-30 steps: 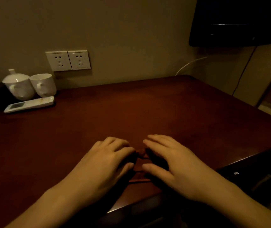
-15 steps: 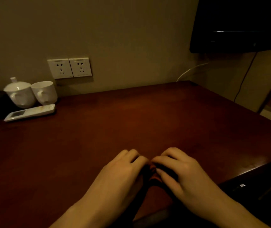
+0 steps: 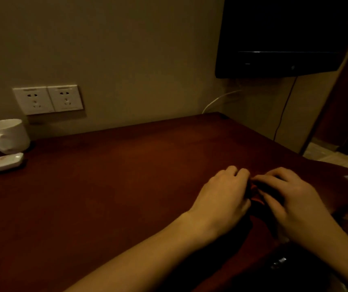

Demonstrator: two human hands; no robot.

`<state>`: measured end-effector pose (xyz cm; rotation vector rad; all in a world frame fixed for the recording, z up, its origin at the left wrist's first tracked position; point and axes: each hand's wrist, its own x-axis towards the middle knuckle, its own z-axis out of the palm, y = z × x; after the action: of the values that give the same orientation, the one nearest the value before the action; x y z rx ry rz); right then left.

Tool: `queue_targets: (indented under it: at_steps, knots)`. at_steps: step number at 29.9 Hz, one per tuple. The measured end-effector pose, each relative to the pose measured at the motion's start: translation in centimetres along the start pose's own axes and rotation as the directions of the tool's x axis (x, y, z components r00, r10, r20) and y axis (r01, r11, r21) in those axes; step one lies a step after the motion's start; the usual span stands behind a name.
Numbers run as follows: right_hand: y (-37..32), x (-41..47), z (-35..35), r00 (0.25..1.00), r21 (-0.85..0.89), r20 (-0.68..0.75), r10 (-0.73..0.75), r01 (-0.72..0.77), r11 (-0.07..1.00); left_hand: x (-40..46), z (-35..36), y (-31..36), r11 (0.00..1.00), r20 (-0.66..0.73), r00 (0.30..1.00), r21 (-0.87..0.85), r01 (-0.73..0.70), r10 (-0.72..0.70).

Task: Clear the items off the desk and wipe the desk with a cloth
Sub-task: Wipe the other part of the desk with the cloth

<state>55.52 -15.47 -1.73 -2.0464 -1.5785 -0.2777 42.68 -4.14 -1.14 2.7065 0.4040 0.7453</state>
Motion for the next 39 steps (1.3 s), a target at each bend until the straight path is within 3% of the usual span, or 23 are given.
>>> queue_targets:
  at_steps: [8, 15, 23, 27, 35, 39]
  knots:
    - [8.1, 0.9, -0.9, 0.983, -0.129, -0.075, 0.166, -0.174, 0.976, 7.6, 6.1, 2.4, 0.994, 0.083, 0.996, -0.108, -0.008, 0.017]
    - [13.2, 1.9, -0.9, 0.947, -0.123, -0.122, 0.296, -0.311, 0.943, 13.0, 9.3, 2.4, 0.984, 0.155, 0.983, -0.161, -0.072, 0.097]
    - [16.0, 5.2, 0.2, 0.918, -0.168, 0.11, 0.381, -0.361, 0.917, 17.0, 11.2, -0.8, 0.979, 0.265, 0.949, -0.156, -0.133, 0.171]
    - [16.9, 6.2, 0.6, 0.92, -0.236, 0.129, 0.37, -0.334, 0.913, 17.4, 10.8, -2.1, 0.973, 0.324, 0.937, -0.222, -0.062, 0.133]
    - [12.0, 10.1, 0.1, 0.882, -0.061, 0.173, 0.439, -0.435, 0.898, 16.8, 9.0, -4.5, 0.944, 0.319, 0.947, -0.298, 0.14, -0.039]
    - [10.7, 13.0, -1.0, 0.878, -0.149, 0.245, 0.412, -0.386, 0.911, 18.0, 5.3, -5.3, 0.979, 0.268, 0.955, -0.12, 0.164, -0.127]
